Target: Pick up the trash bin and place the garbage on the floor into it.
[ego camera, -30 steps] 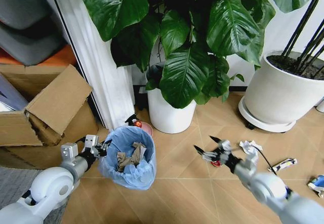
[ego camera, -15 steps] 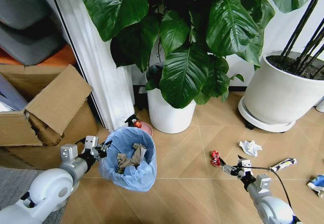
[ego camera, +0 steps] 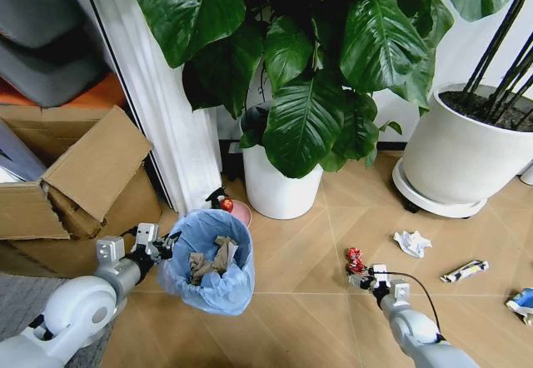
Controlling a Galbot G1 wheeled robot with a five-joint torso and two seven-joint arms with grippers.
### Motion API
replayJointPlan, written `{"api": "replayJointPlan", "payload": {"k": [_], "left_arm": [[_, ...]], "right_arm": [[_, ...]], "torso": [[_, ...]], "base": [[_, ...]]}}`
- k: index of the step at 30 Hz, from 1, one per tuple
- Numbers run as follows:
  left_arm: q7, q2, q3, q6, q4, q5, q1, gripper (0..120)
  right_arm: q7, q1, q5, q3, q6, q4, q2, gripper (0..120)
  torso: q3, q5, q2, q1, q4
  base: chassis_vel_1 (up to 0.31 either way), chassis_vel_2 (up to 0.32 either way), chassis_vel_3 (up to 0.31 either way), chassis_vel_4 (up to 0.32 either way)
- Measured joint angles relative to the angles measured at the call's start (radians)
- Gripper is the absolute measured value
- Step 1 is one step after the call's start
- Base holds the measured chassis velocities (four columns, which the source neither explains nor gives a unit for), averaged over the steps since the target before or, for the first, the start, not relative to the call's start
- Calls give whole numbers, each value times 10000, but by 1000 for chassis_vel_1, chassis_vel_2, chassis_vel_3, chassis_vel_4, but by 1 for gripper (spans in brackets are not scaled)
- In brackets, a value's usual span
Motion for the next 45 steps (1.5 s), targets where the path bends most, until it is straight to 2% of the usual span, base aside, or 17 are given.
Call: {"api": "replayJointPlan", "payload": {"k": [15, 17, 19, 23, 25, 27, 29, 39, 45], "left_arm": [[-20, -41, 80, 0, 102, -23, -156, 0], [-31, -66, 102, 0, 102, -34, -186, 0], [-33, -68, 103, 1, 102, -37, -188, 0], [-35, -68, 87, 2, 113, -42, -188, 0], [-35, -69, 87, 2, 116, -43, -189, 0], [-35, -93, 89, 2, 118, -43, -188, 0], [-35, -108, 103, 2, 120, -38, -188, 0], [-34, -134, 114, 3, 121, -9, -174, 0], [-24, -116, 113, 3, 163, -5, -185, 0]], "right_arm": [[110, 900, -182, -280, -73, -1201, 427, 100], [112, 1010, -187, -347, -103, -1382, 522, 89], [120, 1020, -187, -372, -130, -1394, 526, 86], [153, 1037, -184, -412, -165, -1396, 518, 67], [159, 1046, -183, -411, -165, -1402, 517, 64], [170, 1047, -180, -403, -165, -1410, 515, 52], [173, 1019, -180, -382, -158, -1389, 504, 46], [173, 864, -180, -324, -128, -1217, 366, 43], [163, 587, -144, -312, -129, -594, -87, 43]], "torso": [[-1, -1, 0, 0, -2], [-1, 1, 0, 0, -1], [-1, 0, 0, 0, -1], [-1, 0, 0, 0, -2], [-1, -1, 0, 0, -2], [-1, 2, 0, 0, -2], [-2, -2, 0, 0, -2], [-1, 2, 0, 0, -2], [-1, 5, 0, 0, 0]], "base": [[0, 0, 0, 0], [0, 0, 0, 0], [0, 0, 0, 0], [0, 0, 0, 0], [0, 0, 0, 0], [0, 0, 0, 0], [0, 0, 0, 0], [0, 0, 0, 0], [0, 0, 0, 0]]}}
